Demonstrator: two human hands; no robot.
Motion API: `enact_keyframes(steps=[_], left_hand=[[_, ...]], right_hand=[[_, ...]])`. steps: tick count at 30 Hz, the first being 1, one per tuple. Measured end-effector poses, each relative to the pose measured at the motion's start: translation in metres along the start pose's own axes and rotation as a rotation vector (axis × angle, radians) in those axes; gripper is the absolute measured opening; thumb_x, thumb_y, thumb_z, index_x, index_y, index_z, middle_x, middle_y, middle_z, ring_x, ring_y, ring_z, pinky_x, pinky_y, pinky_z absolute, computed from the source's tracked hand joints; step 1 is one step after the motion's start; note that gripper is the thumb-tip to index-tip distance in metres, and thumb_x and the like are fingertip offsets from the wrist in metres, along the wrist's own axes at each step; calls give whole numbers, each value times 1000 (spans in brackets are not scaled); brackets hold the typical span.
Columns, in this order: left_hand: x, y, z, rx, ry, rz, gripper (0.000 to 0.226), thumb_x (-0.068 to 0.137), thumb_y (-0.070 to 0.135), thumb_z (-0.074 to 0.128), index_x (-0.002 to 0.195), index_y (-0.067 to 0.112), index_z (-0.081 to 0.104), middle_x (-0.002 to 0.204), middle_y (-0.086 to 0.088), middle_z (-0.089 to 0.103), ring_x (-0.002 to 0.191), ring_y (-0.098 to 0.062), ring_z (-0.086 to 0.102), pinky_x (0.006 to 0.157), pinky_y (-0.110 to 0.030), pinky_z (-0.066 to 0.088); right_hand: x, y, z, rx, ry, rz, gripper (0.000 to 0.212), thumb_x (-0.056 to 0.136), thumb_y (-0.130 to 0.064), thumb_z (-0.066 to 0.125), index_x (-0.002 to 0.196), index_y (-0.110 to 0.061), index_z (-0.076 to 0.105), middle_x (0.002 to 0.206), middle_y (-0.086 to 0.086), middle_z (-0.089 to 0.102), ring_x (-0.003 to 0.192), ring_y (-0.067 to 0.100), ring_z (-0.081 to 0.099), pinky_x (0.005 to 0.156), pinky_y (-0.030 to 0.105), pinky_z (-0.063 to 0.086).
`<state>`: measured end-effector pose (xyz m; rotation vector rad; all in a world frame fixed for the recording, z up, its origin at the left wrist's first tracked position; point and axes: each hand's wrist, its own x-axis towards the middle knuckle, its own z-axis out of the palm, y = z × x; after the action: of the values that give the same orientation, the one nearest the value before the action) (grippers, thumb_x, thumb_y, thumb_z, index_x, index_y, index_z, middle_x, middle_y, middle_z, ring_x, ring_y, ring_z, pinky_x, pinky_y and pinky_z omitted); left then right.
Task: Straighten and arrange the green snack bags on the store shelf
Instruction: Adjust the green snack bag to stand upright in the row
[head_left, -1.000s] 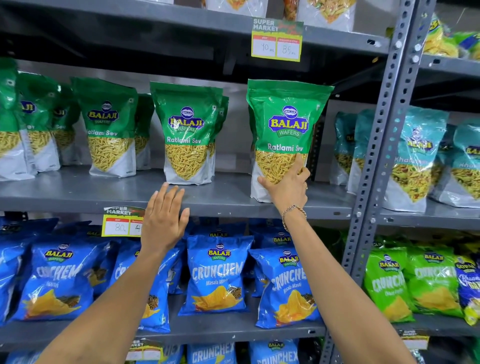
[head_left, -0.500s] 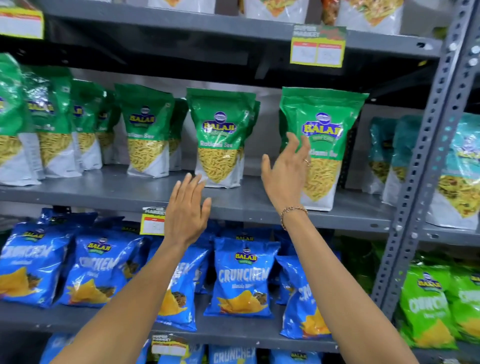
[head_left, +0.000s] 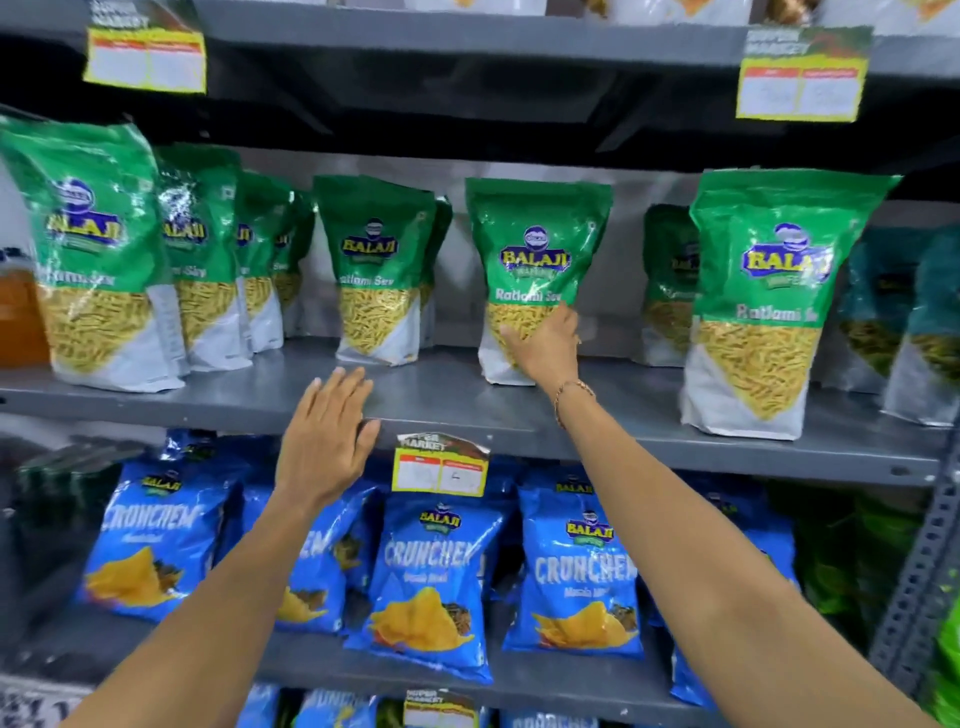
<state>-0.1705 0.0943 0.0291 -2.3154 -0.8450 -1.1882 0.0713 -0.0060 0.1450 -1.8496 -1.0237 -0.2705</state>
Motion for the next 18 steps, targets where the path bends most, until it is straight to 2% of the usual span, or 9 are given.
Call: enact_keyframes(steps=[3, 6, 11, 18], left_hand=[[-6, 1, 11, -43, 84, -29, 57, 103, 35, 21, 134, -3, 50, 141, -19, 50, 133, -36, 42, 114, -46, 22], [-8, -1, 20, -68, 143, -41, 55, 103, 34, 21, 134, 0, 50, 141, -18, 51, 133, -35, 42, 112, -45, 25], [-6, -2, 20, -93, 163, -24, 52, 102, 33, 24, 134, 2, 51, 140, -16, 52, 134, -33, 42, 112, -44, 26], [-7, -2, 20, -104, 159, -28, 53, 103, 34, 22, 135, 3, 51, 140, -14, 53, 136, -31, 39, 114, -44, 24]], right_hand=[[3, -8, 18, -28, 12, 91, 114, 78, -59, 66, 150, 1, 1, 156, 23, 7, 145, 38, 15, 117, 48, 23], [7, -12, 32, -94, 21, 153, 120, 74, -61, 68, 151, -4, -5, 158, 24, -2, 146, 40, 8, 116, 52, 20], [8, -8, 49, -105, 201, 169, 109, 77, -57, 66, 151, -5, 5, 156, 24, 9, 142, 44, 16, 111, 53, 26], [13, -5, 56, -99, 222, 145, 110, 73, -55, 72, 150, -8, 8, 150, 25, 15, 132, 45, 32, 107, 52, 35]])
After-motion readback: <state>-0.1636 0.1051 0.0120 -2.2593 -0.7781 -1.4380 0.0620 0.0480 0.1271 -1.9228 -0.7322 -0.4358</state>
